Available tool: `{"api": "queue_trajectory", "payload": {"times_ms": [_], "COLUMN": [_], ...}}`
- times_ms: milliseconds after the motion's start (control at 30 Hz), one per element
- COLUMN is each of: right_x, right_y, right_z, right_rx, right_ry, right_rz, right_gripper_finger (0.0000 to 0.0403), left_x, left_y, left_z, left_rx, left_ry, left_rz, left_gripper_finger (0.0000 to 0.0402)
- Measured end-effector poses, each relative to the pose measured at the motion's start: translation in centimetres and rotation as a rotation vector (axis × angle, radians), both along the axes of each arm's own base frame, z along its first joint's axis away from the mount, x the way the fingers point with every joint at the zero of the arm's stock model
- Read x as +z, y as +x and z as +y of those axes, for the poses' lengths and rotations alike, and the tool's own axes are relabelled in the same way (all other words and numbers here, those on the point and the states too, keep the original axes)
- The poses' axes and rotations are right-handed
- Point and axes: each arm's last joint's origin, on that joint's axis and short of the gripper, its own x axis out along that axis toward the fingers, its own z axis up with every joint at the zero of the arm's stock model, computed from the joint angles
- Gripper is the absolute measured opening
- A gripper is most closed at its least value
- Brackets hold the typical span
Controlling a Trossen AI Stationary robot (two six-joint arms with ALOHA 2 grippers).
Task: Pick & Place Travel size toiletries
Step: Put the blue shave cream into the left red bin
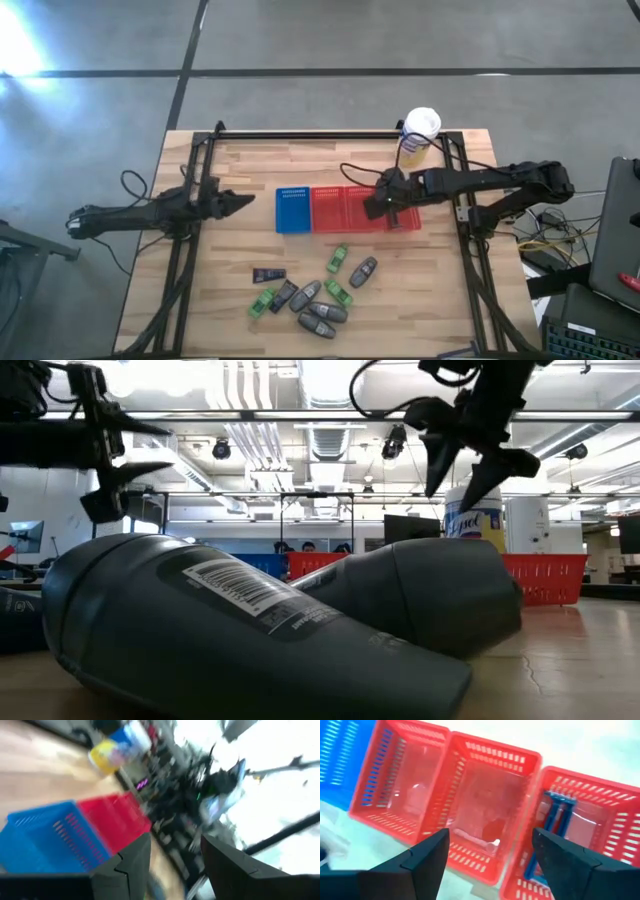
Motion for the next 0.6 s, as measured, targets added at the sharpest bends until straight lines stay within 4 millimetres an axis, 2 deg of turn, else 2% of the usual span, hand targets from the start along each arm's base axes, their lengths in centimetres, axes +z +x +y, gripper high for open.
{"api": "queue_trajectory", "payload": {"times_ms": [100, 300, 500, 600], "right_x": [0.3, -0.2, -1.5, -1.7], "right_y": [0.3, 0.8, 0.9, 0.9], "right_z": [0.1, 0.1, 0.1, 0.2], "right_rx": [0.002, 0.001, 0.006, 0.012], "right_ry": [0.0, -0.008, 0.006, 0.014], "right_rz": [-0.007, 0.012, 0.062, 0.069], "right_gripper_finger": [0.029, 0.03, 0.0307, 0.0311], "left_x": [0.9, 3.2, 5.7, 5.7], "left_y": [-0.1, 0.3, 2.4, 3.5], "left_z": [0.1, -0.1, -0.9, -1.5], "left_rx": [0.031, -0.059, -0.342, -0.483], "left_ry": [-0.01, 0.082, 0.256, 0.399], "left_rz": [-0.073, 0.171, 0.346, 0.524], "left_gripper_finger": [0.0179, 0.0178, 0.0178, 0.0178]}}
